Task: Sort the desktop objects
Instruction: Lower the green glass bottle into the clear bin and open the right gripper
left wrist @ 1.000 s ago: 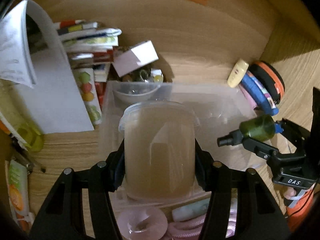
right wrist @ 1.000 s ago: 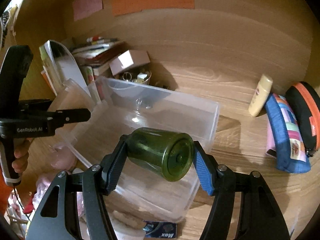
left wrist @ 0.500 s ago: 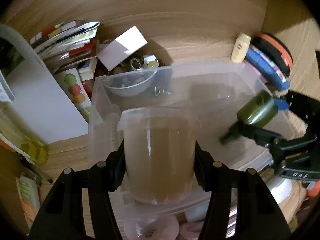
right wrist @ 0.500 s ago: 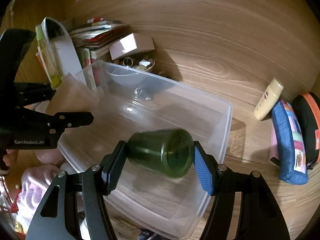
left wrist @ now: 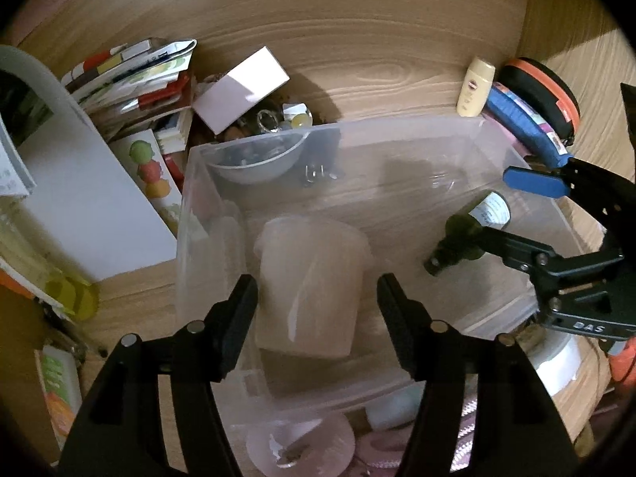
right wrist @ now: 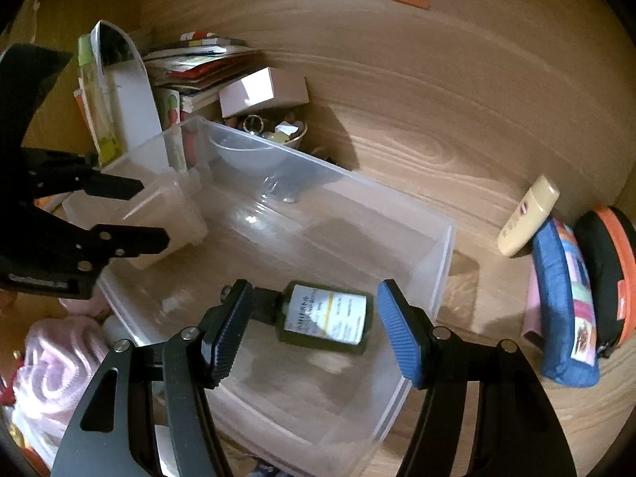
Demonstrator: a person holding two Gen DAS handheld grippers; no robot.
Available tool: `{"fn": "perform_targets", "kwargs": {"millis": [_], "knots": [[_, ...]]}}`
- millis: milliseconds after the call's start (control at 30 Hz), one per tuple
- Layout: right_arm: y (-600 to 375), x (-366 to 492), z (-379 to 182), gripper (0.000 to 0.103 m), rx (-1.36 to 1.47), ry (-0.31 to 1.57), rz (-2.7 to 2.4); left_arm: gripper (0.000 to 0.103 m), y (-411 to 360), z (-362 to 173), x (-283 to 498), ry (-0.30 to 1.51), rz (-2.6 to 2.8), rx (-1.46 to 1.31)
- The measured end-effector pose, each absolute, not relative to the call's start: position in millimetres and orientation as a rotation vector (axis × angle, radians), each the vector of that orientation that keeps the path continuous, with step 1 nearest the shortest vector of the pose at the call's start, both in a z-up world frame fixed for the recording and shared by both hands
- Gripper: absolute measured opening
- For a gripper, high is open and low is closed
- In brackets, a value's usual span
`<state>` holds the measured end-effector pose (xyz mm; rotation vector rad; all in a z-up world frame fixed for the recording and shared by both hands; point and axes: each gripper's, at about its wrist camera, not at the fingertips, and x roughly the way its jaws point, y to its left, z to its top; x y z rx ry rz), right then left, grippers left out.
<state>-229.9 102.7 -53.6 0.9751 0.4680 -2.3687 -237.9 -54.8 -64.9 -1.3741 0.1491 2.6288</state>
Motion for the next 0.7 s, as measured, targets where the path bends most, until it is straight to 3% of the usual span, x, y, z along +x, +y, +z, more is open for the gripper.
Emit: {"fn": "perform_targets", "kwargs": {"millis": [400, 533, 633, 700], "knots": [[104.5, -222.3, -53.7, 0.061, 0.972, 0.490, -2.344, 0.062, -61.8, -63.0, -239.4, 0.119, 2.658, -1.407], [115.4, -213.9, -40.3, 0.062, 0.969, 0.393, -2.338, 0.062, -67.9, -53.2, -237.9, 0.066, 2.693, -1.373], [126.2, -202.0, -24.4, 0.072, 0.941, 0.346, -2.344, 0.063, -68.8, -32.2, -228.4, 0.057, 2.734, -1.286], [133.7, -190.6, -13.4, 0.081, 0.897, 0.339, -2.375, 0.073, -70.4, -14.4, -217.6, 0.045, 2.769, -1.208]]}}
